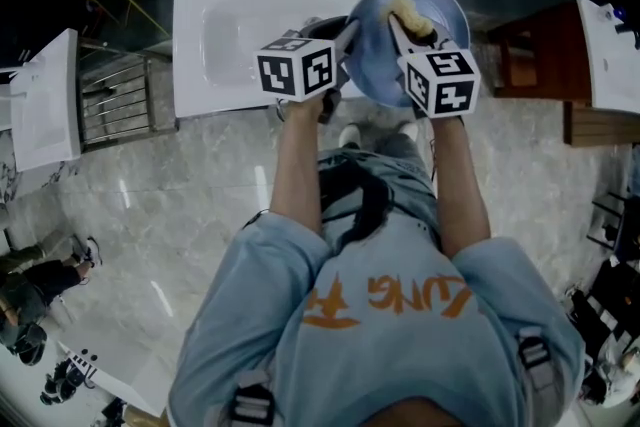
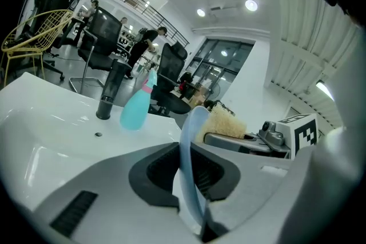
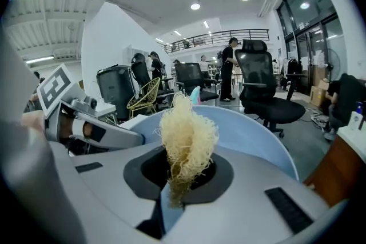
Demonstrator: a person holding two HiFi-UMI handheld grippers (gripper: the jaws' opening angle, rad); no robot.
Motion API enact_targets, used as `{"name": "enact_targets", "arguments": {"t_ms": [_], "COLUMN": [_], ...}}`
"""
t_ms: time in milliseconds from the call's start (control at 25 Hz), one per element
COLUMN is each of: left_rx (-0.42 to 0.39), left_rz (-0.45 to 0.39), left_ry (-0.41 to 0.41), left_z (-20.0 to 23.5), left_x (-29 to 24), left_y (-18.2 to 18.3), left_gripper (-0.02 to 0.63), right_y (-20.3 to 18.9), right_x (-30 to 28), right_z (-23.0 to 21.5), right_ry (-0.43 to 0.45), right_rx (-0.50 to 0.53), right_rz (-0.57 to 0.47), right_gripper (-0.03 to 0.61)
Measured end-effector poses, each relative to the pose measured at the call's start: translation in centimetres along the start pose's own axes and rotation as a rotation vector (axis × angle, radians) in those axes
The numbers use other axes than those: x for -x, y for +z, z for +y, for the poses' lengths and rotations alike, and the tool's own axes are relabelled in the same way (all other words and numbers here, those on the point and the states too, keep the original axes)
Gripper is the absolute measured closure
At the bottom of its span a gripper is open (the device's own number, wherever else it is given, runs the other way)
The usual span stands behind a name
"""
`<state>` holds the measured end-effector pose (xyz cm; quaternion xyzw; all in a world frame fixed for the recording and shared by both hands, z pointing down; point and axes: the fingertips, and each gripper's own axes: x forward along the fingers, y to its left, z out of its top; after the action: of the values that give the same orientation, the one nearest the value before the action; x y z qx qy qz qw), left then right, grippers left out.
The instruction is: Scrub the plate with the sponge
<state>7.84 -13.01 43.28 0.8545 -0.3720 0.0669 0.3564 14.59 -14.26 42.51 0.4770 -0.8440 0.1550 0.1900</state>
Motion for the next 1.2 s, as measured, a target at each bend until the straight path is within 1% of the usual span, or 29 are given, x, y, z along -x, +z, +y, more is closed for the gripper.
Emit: {"name": "enact_targets", "arguments": {"t_ms": [240,520,720,800,880,1000,1080,1200], "left_rx": [-0.007,-0.005,-0.002,0.014,0.025,0.044,0.061,0.078], "left_rz": [0.017,0.026,0.029,0.029,0.021,-0.004,-0.023,-0.044], "left_ry": [-0.017,-0.035,-0.030,-0.015,-0.008,-0.002,-0.001,0.013], "left_z": [-0.6,-1.1,-0.8,-0.2,0.2,0.6,0.8,1.3], "left_x": [-0.8,-1.6,-1.7,-1.6,-1.5,-1.3,-1.1,-0.7], "left_y": [-0.2,-0.3,-0.5,-0.7,-0.6,-0.4,-0.3,0.1], "left_gripper": [0.575,0.574,0.572,0.571,0.571,0.572,0.572,0.572], "right_y": [-1.3,-3.3,-5.8,-6.4,-6.1,-4.1,-2.6,-0.8], "right_x": [1.7,4.3,5.5,5.5,5.3,4.7,4.0,2.8], "right_z": [-4.1,-8.9,-11.1,-11.1,-10.6,-9.1,-7.2,-3.4], "right_ry": [-0.113,-0.245,-0.338,-0.352,-0.342,-0.287,-0.226,-0.086], "right_rx": [-0.057,-0.113,-0.143,-0.142,-0.138,-0.095,-0.054,-0.018], "right_rz": [0.009,0.043,0.098,0.113,0.100,0.053,0.023,-0.009], "right_gripper": [0.546,0.548,0.548,0.548,0.548,0.548,0.548,0.548]}}
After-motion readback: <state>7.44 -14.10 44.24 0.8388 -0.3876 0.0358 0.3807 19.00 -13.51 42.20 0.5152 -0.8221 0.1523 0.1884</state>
